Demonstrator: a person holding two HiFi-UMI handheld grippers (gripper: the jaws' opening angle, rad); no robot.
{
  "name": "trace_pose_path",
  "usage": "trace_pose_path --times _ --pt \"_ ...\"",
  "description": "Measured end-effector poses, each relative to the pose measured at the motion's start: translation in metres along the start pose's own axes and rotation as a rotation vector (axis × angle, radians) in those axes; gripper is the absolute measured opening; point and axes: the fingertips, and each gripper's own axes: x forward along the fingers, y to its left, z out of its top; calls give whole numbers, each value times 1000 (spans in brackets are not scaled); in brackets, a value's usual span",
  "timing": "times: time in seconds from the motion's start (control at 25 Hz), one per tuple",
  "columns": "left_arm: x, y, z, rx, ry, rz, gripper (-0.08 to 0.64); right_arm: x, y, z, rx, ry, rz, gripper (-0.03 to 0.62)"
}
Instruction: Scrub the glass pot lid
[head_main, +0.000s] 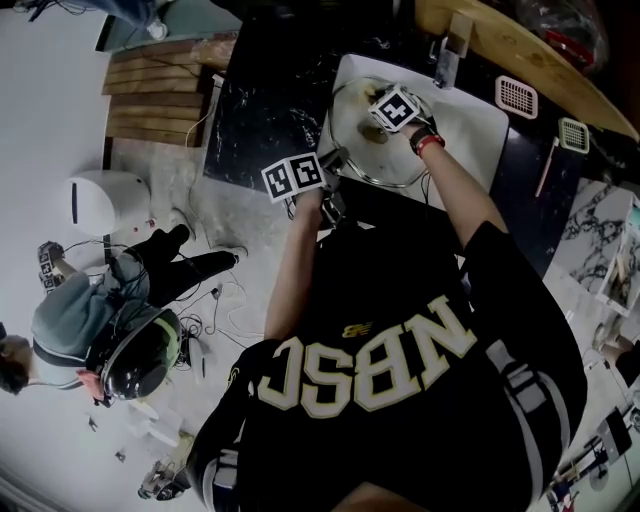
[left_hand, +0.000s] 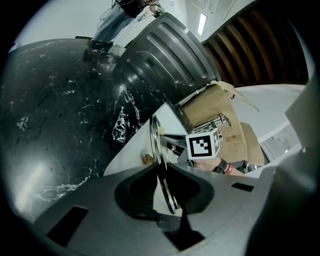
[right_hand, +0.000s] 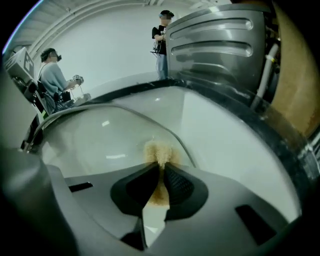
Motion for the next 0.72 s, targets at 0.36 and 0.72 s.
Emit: trace_pose_path --times 0.36,0.72 --pt "-1 0 -3 -5 2 -7 72 -6 -34 -68 152 54 10 43" --pt "-1 0 -3 -5 0 -8 72 -30 -32 -118 102 165 18 41"
